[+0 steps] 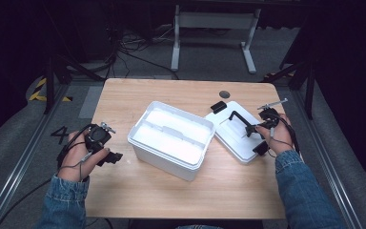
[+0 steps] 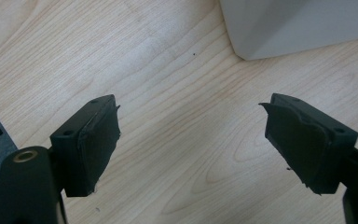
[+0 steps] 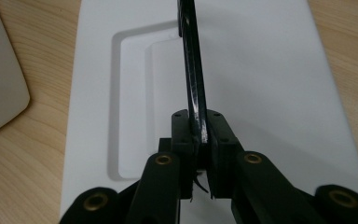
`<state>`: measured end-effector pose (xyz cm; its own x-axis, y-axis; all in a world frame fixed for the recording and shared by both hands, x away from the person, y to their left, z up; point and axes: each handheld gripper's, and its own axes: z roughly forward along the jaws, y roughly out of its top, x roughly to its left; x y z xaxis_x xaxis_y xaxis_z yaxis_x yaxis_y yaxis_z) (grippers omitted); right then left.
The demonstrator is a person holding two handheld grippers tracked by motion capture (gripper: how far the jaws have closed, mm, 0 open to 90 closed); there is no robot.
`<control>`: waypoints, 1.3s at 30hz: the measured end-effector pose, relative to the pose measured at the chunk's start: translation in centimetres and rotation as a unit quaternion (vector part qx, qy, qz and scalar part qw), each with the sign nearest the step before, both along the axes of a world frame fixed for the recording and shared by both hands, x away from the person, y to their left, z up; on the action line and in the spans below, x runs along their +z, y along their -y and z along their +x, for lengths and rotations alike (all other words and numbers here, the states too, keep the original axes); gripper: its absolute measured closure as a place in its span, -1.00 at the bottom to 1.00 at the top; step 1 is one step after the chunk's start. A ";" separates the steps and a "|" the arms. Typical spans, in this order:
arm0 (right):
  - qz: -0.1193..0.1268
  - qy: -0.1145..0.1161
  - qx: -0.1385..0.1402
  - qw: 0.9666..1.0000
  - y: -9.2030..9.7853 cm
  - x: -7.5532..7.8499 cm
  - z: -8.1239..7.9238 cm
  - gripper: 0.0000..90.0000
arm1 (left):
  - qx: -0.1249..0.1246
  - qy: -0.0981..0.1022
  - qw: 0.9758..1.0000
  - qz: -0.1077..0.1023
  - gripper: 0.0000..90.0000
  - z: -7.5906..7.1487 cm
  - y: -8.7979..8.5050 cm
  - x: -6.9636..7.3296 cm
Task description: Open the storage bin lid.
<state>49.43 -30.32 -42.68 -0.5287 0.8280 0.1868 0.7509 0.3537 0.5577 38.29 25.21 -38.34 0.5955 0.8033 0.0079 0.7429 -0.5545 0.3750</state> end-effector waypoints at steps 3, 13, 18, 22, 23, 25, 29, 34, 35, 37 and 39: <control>0.013 -0.001 -0.007 1.000 0.3 -0.1 0.0 0.85 | 0.002 -0.001 1.000 0.001 -0.59 0.0 0.0 0.0; 0.003 0.059 -0.034 0.998 0.7 0.3 -0.2 0.18 | 0.000 -0.001 1.000 0.002 -0.59 -0.1 -0.2 -0.2; 0.005 0.080 -0.036 0.996 0.7 1.3 -0.7 0.15 | 0.004 0.001 1.000 0.001 -0.59 -0.3 -0.3 -0.2; 0.018 0.097 -0.026 0.995 0.3 2.6 -1.6 0.14 | 0.006 0.000 1.000 0.000 -0.59 -0.4 -0.5 -0.1; 0.021 0.102 -0.021 0.994 0.2 2.9 -1.9 0.14 | 0.006 0.002 1.000 0.001 -0.59 -0.5 -0.5 -0.1; 0.032 0.107 -0.010 0.994 -0.4 3.9 -2.9 0.14 | 0.007 0.001 1.000 0.002 -0.59 -0.6 -0.5 -0.1; 0.041 0.109 0.012 0.993 -1.4 5.1 -4.4 0.09 | 0.007 0.002 1.000 0.002 -0.59 -0.7 -0.6 -0.1; 0.043 0.116 0.035 0.992 -2.3 6.1 -5.9 0.02 | 0.006 0.003 1.000 0.003 -0.59 -0.7 -0.6 0.0; 0.044 0.117 0.042 0.991 -2.5 6.3 -6.4 0.01 | 0.006 0.003 1.000 0.003 -0.59 -0.7 -0.6 0.0; 0.048 0.116 0.052 0.991 -3.0 6.5 -7.1 0.00 | 0.006 0.003 1.000 0.000 -0.59 -0.7 -0.5 0.0; 0.047 0.114 0.061 0.990 -3.3 6.6 -7.8 -0.02 | 0.009 0.006 1.000 -0.005 -0.58 -0.7 -0.5 0.1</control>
<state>41.68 -27.02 -36.03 -0.6616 0.7397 0.1230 0.5556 0.3734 0.7429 37.55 25.71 -38.21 0.5813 0.8137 0.0075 0.7479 -0.5379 0.3890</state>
